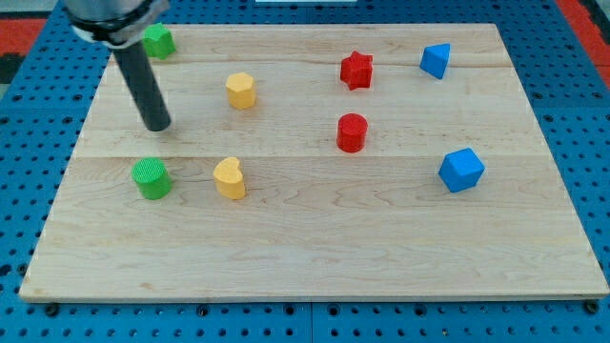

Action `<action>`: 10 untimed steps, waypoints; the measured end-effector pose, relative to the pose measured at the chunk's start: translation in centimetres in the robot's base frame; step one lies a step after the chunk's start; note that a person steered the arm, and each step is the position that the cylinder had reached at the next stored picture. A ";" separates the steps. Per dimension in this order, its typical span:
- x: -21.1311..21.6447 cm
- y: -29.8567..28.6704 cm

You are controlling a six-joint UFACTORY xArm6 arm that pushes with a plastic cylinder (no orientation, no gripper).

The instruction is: Slide the blue cube diagonally top left to the red circle

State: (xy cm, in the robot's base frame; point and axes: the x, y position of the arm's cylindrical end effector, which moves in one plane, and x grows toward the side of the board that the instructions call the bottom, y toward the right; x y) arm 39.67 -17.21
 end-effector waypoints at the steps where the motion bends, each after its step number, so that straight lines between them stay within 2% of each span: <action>1: 0.0 5.6; 4: -3.8 24.5; 5: -2.8 35.7; 6: 0.7 43.9; 7: 7.0 44.7; 8: 9.0 42.4; 10: 8.6 32.5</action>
State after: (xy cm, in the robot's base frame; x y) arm 48.27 15.29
